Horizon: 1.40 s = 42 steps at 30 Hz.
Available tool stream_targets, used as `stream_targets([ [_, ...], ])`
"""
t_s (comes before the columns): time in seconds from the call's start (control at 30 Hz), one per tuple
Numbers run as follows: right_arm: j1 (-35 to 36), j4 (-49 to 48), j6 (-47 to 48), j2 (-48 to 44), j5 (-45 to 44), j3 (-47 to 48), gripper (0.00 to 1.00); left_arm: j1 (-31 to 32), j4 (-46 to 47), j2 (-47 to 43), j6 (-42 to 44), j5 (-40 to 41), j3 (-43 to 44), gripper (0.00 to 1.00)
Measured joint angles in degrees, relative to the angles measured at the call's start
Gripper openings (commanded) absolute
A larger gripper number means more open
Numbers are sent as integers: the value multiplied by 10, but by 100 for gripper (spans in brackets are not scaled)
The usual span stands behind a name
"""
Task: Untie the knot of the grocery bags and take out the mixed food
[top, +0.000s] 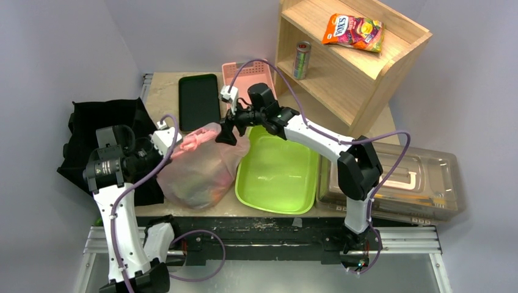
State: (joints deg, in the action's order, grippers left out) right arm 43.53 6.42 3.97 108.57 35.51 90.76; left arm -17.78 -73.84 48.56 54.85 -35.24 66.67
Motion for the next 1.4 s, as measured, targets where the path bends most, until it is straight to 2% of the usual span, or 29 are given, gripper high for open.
stream_targets([
  [0.1, 20, -9, 10, 0, -16, 11, 84, -1, -4, 23, -33, -37, 33, 6],
  [0.17, 38, -13, 19, 0, -27, 19, 73, -1, -3, 32, -50, -49, 37, 4],
  [0.23, 56, -18, 24, 0, -43, 31, 55, -1, -4, 42, -65, -59, 37, 2],
  [0.37, 71, -32, 28, 0, -64, 51, 6, -2, -5, 46, -92, -61, 41, 0],
  [0.4, 68, -39, 25, -1, -67, 52, 0, -2, -4, 46, -98, -59, 44, 0],
  [0.53, 36, -54, -2, -10, -56, 42, 0, -21, 14, 45, -124, -41, 45, 0],
  [0.67, -1, -56, -26, -14, -9, 38, 0, -36, 42, 54, -154, -30, 45, 1],
  [0.77, -12, -56, -48, -14, 23, 33, 0, -40, 61, 71, -195, -6, 45, 5],
  [0.8, -12, -59, -58, -14, 32, 29, 0, -41, 70, 76, -211, 3, 44, 10],
  [0.83, -12, -61, -66, -14, 36, 26, 0, -43, 76, 78, -224, 9, 42, 19],
  [0.87, -12, -63, -75, -14, 41, 24, 0, -44, 85, 77, -240, 13, 38, 36],
  [0.93, -11, -70, -94, -14, 45, 21, 0, -46, 102, 66, -262, 10, 31, 58],
  [1.03, -9, -81, -120, -14, 40, 21, 0, -47, 121, 31, -290, -2, 27, 67],
  [1.17, -8, -93, -161, -14, 24, 21, 0, -30, 133, -9, -304, -14, 38, 69],
  [1.3, -8, -100, -198, -14, 13, 21, 0, 74, 134, -28, -289, 12, 52, 73],
  [1.4, -8, -104, -212, -14, 12, 21, 0, 122, 113, -17, -256, 19, 65, 65],
])
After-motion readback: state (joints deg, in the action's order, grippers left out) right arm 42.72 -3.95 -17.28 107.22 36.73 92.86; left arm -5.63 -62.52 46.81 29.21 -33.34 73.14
